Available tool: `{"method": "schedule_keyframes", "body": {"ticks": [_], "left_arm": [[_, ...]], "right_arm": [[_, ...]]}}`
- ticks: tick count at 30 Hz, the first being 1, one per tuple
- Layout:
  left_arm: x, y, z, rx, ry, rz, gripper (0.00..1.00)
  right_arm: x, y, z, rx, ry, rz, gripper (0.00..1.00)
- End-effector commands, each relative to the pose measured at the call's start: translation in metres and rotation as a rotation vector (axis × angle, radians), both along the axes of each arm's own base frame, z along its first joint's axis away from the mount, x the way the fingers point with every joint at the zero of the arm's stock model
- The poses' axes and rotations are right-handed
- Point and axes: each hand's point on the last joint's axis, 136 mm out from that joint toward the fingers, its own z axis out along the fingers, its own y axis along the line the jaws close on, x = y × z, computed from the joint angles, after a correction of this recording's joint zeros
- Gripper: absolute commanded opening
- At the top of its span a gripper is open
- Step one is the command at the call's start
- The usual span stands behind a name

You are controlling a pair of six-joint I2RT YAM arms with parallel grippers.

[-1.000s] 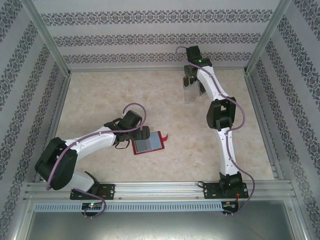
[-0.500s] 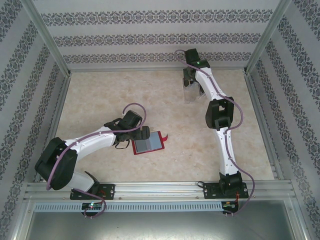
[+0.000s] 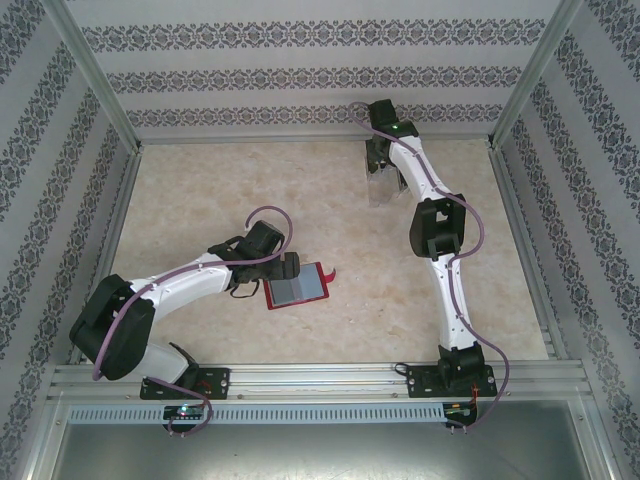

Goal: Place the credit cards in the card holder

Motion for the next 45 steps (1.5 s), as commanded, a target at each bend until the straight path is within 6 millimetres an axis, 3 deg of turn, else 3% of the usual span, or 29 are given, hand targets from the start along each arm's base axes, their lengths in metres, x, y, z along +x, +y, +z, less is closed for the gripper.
{"method": "schedule_keyframes", "body": {"ticks": [1,14,26,29,33,40,45], "left_arm": [[0.001,0.002,0.002,0.01,-0.014,-0.012,1.0],[0.001,0.003,0.001,0.009,-0.013,-0.009,1.0],[0.0,0.005,0.002,0.01,-0.015,-0.009,1.0],[0.0,0.005,0.002,0.011,-0.015,-0.009,1.0],[0.001,0.005,0.002,0.012,-0.014,-0.008,1.0],[0.002,0.003,0.002,0.012,-0.012,-0.011,1.0],[0.004,0.001,0.001,0.009,-0.008,-0.015,1.0]], "right_arm": [[-0.001,0.002,-0.011,0.001,0.029,0.016,0.25],[-0.003,0.021,-0.014,0.025,0.033,0.054,0.23],[-0.002,0.018,-0.016,0.015,0.036,0.046,0.23],[-0.002,0.016,-0.015,0.015,0.033,0.041,0.28],[-0.001,0.02,-0.001,0.04,0.01,0.045,0.34],[0.001,0.039,0.037,0.091,-0.068,0.08,0.34],[0.002,0.043,0.048,0.09,-0.094,0.086,0.34]]}}
